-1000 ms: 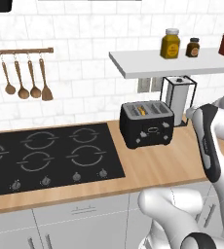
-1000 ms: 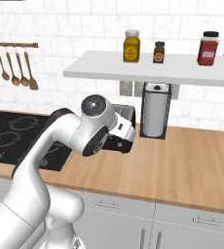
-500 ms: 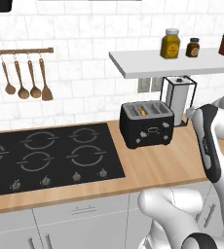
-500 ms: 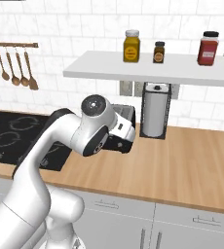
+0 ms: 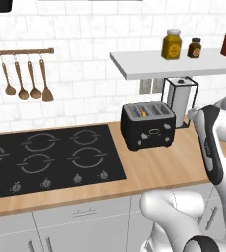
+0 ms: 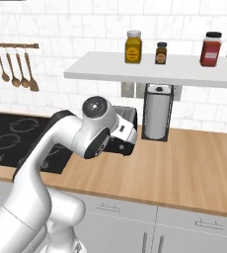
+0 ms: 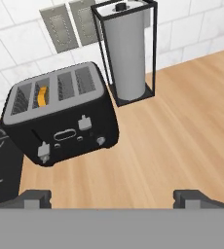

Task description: Start the toaster. Once the lever pops up, take the bread to the plate on the dining counter.

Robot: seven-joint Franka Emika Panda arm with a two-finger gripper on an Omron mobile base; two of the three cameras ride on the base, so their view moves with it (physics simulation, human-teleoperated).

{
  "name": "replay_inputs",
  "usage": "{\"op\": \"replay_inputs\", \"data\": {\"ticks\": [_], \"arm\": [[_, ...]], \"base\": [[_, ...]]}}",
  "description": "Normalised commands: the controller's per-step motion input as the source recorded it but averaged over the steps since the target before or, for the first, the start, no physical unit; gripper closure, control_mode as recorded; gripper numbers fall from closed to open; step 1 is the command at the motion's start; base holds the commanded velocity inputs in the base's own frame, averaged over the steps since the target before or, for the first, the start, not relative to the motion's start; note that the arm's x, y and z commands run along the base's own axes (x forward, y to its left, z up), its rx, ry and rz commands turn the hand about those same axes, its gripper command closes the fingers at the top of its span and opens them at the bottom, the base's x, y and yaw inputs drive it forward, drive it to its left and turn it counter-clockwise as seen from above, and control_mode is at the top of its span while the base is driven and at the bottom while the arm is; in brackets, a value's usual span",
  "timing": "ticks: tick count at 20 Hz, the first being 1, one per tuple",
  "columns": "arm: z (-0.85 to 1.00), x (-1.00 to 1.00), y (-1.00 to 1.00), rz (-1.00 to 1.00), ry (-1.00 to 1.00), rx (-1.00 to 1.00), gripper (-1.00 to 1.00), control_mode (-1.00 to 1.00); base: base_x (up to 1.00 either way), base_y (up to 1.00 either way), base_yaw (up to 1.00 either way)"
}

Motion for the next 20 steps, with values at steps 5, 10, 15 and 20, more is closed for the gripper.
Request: {"op": "replay_inputs", "data": {"ticks": [5, 10, 15, 20], "arm": [[0.00, 0.00, 0.00, 0.00, 0.00, 0.00, -1.00, -1.00], [0.00, 0.00, 0.00, 0.00, 0.00, 0.00, -1.00, -1.00], [0.00, 0.00, 0.00, 0.00, 0.00, 0.00, -1.00, -1.00], [0.00, 0.00, 0.00, 0.00, 0.00, 0.00, -1.00, -1.00]], "base": [[0.00, 0.00, 0.00], [0.00, 0.00, 0.00], [0.00, 0.00, 0.00], [0.00, 0.00, 0.00]]}}
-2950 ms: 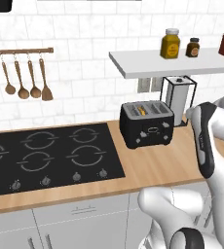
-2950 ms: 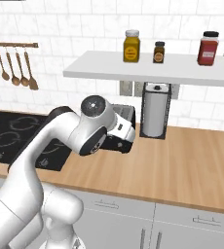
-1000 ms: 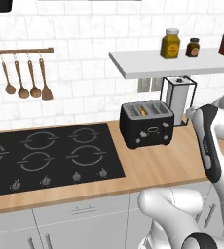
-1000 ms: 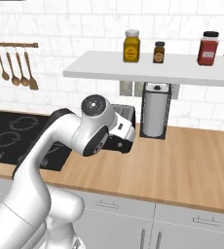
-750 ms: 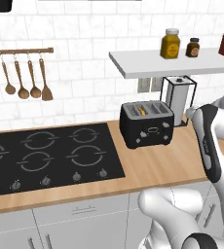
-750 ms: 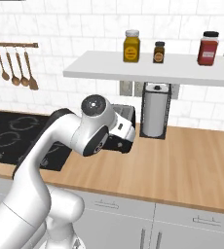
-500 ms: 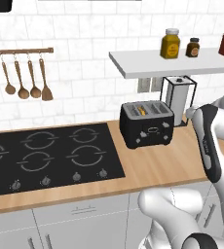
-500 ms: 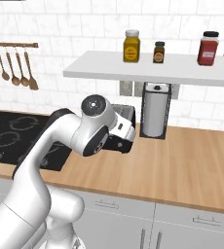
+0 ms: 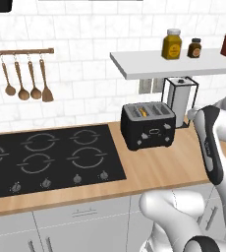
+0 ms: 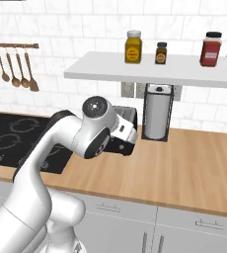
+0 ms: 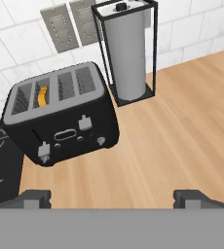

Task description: Start the toaster. Once the lever pops up, take the bread to the plate on the dining counter.

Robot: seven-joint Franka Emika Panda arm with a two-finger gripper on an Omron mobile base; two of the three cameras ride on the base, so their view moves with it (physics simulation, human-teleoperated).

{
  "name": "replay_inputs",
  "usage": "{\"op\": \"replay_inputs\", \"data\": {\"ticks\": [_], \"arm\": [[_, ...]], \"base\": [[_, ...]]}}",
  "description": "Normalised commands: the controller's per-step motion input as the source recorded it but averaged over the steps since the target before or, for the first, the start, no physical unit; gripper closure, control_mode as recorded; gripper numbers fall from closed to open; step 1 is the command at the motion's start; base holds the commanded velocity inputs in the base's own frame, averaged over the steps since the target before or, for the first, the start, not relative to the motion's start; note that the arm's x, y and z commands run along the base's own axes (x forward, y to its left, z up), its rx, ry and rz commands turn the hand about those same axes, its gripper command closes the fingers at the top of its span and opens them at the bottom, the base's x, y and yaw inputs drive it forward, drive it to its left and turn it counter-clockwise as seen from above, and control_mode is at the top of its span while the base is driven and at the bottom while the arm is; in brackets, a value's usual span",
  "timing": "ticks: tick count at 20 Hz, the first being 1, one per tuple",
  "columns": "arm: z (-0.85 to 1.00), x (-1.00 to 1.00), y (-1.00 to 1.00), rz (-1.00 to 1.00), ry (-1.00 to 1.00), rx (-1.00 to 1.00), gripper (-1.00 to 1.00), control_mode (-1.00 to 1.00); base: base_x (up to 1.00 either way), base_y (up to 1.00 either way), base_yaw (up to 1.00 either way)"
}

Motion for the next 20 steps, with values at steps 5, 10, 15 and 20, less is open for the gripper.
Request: {"op": "replay_inputs", "data": {"ticks": [5, 10, 15, 20], "arm": [[0.00, 0.00, 0.00, 0.00, 0.00, 0.00, -1.00, -1.00], [0.00, 0.00, 0.00, 0.00, 0.00, 0.00, -1.00, -1.00], [0.00, 0.00, 0.00, 0.00, 0.00, 0.00, -1.00, -1.00], [0.00, 0.00, 0.00, 0.00, 0.00, 0.00, -1.00, -1.00]], "base": [[0.00, 0.00, 0.00], [0.00, 0.00, 0.00], [0.00, 0.00, 0.00], [0.00, 0.00, 0.00]]}}
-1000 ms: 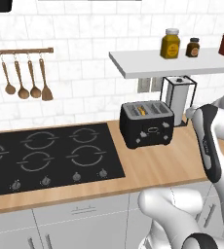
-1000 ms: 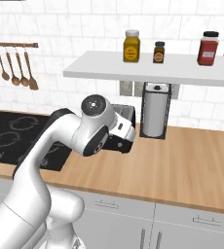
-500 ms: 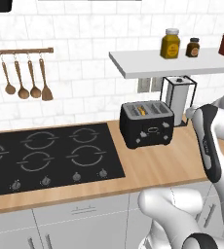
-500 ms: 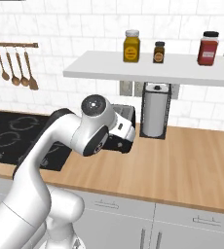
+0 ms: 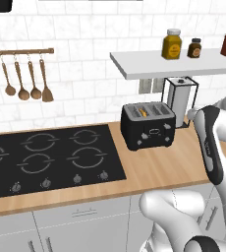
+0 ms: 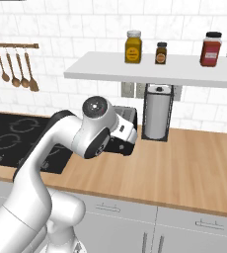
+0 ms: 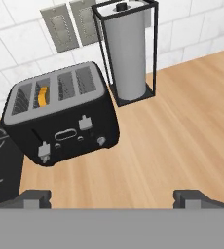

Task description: Start the toaster. Once the lever pops up, take the bread to the plate on the dining counter.

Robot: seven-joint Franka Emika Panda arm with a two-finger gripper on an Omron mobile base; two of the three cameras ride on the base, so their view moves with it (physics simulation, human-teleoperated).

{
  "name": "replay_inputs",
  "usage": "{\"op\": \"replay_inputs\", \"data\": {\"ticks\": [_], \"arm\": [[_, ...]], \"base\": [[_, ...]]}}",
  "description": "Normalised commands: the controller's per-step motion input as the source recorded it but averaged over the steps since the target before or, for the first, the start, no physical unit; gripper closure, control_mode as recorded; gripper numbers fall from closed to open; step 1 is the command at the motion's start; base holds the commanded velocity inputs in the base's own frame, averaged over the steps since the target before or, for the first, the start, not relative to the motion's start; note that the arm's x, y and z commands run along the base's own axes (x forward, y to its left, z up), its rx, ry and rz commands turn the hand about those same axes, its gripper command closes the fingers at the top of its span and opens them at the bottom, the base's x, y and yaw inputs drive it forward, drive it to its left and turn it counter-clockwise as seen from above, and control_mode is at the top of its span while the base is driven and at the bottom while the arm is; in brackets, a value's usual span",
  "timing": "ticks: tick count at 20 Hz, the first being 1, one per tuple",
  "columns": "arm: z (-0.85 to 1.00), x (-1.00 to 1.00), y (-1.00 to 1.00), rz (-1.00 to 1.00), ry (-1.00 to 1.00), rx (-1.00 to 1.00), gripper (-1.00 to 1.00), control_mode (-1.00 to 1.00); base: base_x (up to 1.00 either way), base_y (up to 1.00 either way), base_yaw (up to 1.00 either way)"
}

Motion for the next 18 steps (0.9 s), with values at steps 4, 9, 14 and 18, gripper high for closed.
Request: {"op": "replay_inputs", "data": {"ticks": [4, 9, 14, 18], "arm": [[0.00, 0.00, 0.00, 0.00, 0.00, 0.00, -1.00, -1.00], [0.00, 0.00, 0.00, 0.00, 0.00, 0.00, -1.00, -1.00], [0.00, 0.00, 0.00, 0.00, 0.00, 0.00, -1.00, -1.00], [0.00, 0.00, 0.00, 0.00, 0.00, 0.00, -1.00, -1.00]], "base": [[0.00, 0.00, 0.00], [0.00, 0.00, 0.00], [0.00, 0.00, 0.00], [0.00, 0.00, 0.00]]}}
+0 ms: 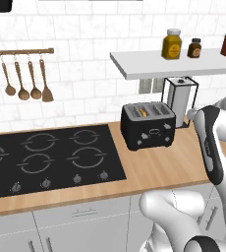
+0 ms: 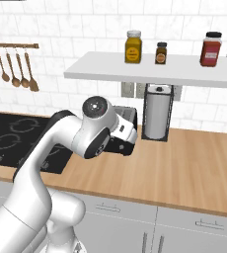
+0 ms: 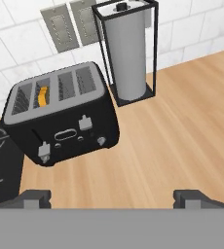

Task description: Start the toaster. Once the lever pops up, take the bread to the plate on the dining counter.

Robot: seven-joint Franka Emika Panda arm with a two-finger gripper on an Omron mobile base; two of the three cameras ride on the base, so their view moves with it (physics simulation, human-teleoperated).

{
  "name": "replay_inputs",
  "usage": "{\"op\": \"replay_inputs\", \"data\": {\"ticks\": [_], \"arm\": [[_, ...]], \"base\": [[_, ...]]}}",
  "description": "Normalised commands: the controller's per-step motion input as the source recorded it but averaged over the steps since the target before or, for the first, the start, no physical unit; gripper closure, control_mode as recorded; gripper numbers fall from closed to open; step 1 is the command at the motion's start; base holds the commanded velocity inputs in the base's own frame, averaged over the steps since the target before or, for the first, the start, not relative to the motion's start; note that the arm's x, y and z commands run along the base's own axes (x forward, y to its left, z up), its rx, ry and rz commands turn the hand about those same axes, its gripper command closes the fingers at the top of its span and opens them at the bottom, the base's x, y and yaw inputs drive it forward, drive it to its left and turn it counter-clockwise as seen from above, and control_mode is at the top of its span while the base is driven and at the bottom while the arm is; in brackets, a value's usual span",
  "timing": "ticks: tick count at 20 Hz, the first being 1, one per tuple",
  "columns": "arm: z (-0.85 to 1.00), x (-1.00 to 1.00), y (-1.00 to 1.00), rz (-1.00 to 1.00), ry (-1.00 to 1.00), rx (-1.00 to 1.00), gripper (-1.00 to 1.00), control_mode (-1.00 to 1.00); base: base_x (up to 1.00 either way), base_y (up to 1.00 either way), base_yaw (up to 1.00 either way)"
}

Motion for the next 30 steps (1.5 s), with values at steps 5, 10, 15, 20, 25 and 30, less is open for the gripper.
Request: {"op": "replay_inputs", "data": {"ticks": [5, 10, 15, 20, 25, 30], "arm": [[0.00, 0.00, 0.00, 0.00, 0.00, 0.00, -1.00, -1.00], [0.00, 0.00, 0.00, 0.00, 0.00, 0.00, -1.00, -1.00], [0.00, 0.00, 0.00, 0.00, 0.00, 0.00, -1.00, -1.00], [0.00, 0.00, 0.00, 0.00, 0.00, 0.00, -1.00, -1.00], [0.00, 0.00, 0.00, 0.00, 0.00, 0.00, -1.00, -1.00], [0.00, 0.00, 0.00, 0.00, 0.00, 0.00, -1.00, -1.00]], "base": [[0.00, 0.00, 0.00], [0.00, 0.00, 0.00], [0.00, 0.00, 0.00], [0.00, 0.00, 0.00], [0.00, 0.00, 0.00], [0.00, 0.00, 0.00]]}}
